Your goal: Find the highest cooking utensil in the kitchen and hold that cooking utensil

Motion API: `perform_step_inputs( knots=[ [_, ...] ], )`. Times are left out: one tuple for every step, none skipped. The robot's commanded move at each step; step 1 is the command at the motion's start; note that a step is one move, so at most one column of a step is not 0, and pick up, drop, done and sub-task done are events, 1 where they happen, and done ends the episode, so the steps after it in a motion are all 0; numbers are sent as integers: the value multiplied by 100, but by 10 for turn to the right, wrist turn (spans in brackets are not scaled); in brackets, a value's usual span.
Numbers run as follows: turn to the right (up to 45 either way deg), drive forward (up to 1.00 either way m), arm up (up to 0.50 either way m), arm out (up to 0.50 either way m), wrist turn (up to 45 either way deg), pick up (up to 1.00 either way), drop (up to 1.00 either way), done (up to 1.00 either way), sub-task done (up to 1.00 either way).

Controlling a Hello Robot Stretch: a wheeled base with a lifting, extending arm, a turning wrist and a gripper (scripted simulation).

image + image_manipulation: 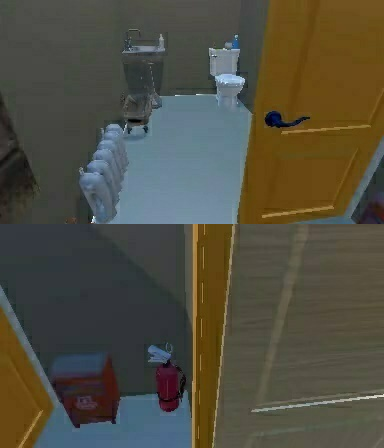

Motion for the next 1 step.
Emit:
perform_step_inputs(
  knots=[
    [0, 100, 0, 0, 0, 0, 0, 0, 0]
  ],
)
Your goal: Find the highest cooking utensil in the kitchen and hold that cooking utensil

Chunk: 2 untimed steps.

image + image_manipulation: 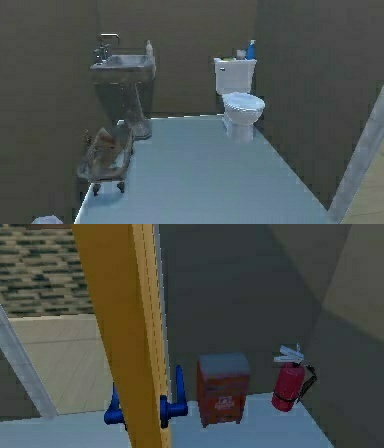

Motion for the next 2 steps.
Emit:
perform_step_inputs(
  knots=[
    [0, 20, 0, 0, 0, 0, 0, 0, 0],
    [330, 0, 0, 0, 0, 0, 0, 0, 0]
  ],
)
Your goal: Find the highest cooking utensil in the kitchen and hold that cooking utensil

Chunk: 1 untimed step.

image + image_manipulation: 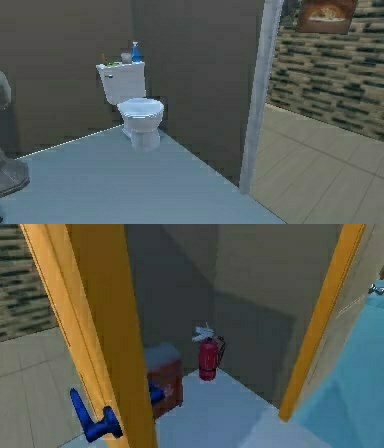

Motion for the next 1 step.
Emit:
perform_step_inputs(
  knots=[
    [0, 30, 0, 0, 0, 0, 0, 0, 0]
  ],
)
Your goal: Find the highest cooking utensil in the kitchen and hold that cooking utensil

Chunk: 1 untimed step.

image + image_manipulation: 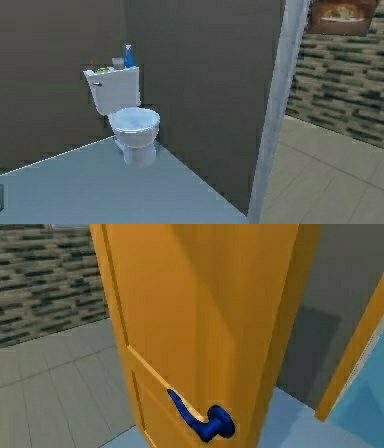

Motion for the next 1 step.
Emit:
perform_step_inputs(
  knots=[
    [270, 0, 0, 0, 0, 0, 0, 0, 0]
  ],
)
